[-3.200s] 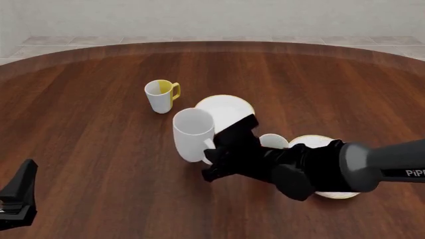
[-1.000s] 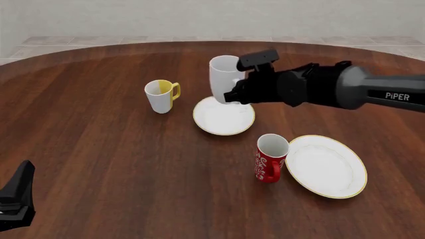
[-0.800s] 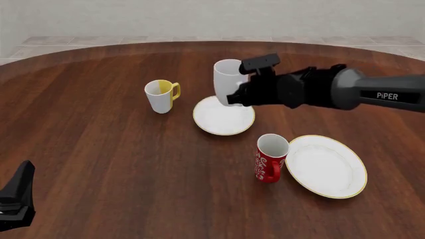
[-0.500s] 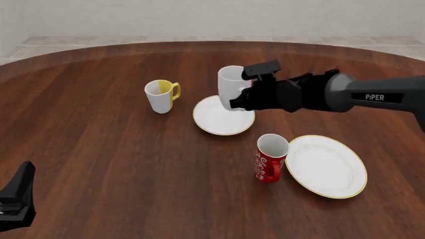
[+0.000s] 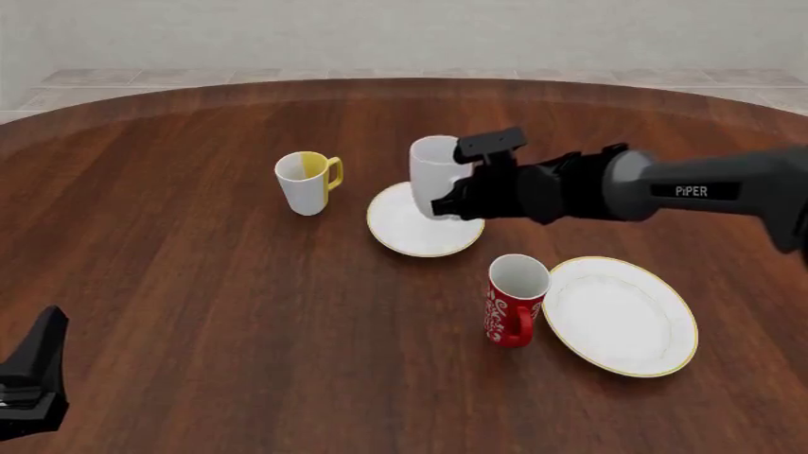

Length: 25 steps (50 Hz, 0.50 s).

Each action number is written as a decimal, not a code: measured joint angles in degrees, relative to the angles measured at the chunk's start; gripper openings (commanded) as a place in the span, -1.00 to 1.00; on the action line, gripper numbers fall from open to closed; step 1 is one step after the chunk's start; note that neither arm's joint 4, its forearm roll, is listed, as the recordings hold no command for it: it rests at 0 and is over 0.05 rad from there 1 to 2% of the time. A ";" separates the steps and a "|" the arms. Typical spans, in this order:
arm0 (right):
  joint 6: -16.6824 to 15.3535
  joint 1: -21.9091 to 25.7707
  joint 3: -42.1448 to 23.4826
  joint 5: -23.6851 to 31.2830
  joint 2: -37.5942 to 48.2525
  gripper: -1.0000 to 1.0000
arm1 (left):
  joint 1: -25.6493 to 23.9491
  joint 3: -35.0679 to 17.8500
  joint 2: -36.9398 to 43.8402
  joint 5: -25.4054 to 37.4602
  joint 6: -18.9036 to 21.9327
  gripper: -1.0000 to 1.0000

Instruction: Put the white mug on the left plate.

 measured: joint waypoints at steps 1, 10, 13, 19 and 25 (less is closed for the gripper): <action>0.02 0.06 -0.01 -0.07 0.12 -1.00 | 0.00 0.00 0.01 0.00 0.00 1.00; 0.44 0.43 -0.23 -0.60 1.37 -1.00 | 0.03 0.00 0.33 -0.17 0.09 1.00; 0.58 0.54 -0.34 -0.75 1.77 -1.00 | 0.05 0.00 0.48 -0.31 0.12 1.00; 0.78 0.70 -0.65 -0.98 2.54 -1.00 | 0.11 0.00 0.90 -0.63 0.20 1.00; 1.10 0.88 -0.95 -1.23 3.35 -1.00 | 0.17 0.00 1.46 -1.12 0.29 1.00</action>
